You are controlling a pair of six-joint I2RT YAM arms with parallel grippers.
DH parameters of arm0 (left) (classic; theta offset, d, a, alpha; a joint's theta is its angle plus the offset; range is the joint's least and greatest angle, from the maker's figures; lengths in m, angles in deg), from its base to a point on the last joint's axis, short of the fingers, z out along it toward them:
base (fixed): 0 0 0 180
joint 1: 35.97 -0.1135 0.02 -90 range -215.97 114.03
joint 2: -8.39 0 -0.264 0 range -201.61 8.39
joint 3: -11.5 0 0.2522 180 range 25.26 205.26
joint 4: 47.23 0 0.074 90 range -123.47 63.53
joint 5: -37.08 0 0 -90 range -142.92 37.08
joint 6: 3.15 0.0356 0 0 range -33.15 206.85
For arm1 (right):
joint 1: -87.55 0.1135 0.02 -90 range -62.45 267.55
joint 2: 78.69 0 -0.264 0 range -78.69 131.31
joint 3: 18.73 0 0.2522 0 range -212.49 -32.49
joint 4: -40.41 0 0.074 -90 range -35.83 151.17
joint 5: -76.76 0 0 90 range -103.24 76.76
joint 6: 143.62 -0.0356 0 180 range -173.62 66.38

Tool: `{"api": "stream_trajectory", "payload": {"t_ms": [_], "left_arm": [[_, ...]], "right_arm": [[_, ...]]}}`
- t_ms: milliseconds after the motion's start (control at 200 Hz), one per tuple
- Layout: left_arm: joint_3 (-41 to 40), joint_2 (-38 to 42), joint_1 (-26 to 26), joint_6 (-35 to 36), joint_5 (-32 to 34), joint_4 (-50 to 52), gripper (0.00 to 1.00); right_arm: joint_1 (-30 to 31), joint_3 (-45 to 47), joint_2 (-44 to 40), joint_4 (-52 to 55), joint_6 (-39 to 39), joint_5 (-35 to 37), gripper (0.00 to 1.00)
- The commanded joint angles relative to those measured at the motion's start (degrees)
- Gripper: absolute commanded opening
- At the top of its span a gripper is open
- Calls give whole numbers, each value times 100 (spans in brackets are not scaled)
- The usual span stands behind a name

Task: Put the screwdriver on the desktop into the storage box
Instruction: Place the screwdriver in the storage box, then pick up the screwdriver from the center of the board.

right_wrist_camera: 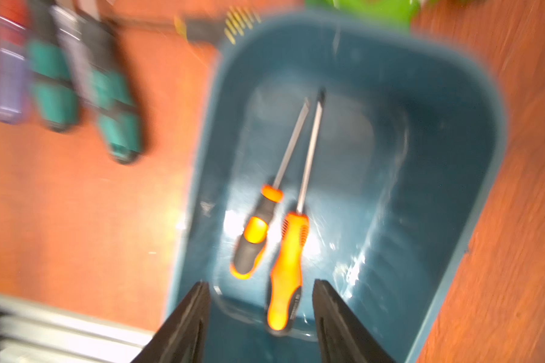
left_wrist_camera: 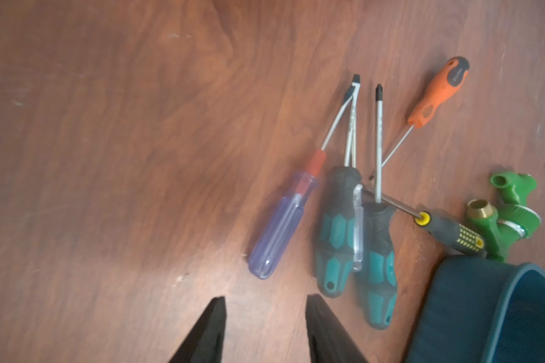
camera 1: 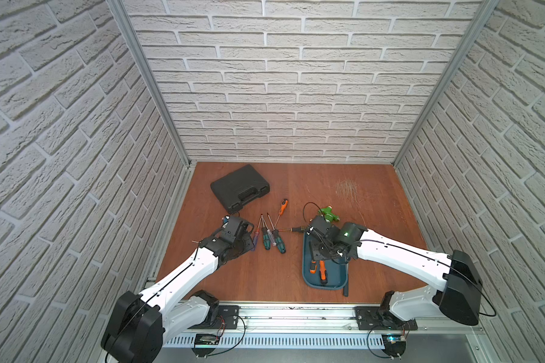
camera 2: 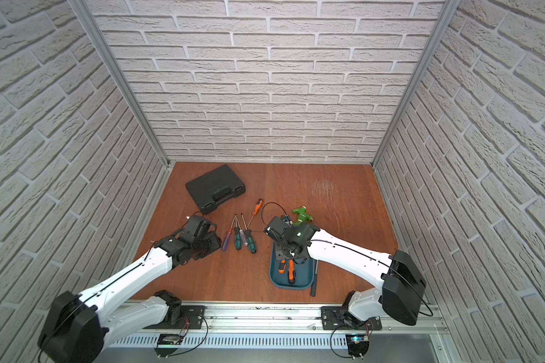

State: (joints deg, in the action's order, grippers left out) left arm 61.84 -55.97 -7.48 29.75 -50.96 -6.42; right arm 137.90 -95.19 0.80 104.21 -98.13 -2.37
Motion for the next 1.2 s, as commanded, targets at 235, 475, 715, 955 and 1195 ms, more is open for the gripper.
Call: {"api": "stream_trajectory", "payload": {"t_ms": [235, 475, 715, 955, 1195], "left_arm": [[1175, -1577, -54, 2035, -524, 466, 49], [1709, -2340, -95, 2655, -503, 904, 50], [1716, -2612, -118, 2595, -365, 864, 47], [1711, -2893, -146, 2477, -71, 658, 39], [1897, -3179, -144, 2539, -77, 679, 30]], "right_arm": [[-5, 198, -95, -228, 35, -83, 56], [-7, 313, -270, -123, -57, 83, 55], [-7, 512, -440, -183, -175, 92, 54], [-7, 539, -470, -147, -163, 69, 53], [-7, 566, -509, -144, -181, 74, 53]]}}
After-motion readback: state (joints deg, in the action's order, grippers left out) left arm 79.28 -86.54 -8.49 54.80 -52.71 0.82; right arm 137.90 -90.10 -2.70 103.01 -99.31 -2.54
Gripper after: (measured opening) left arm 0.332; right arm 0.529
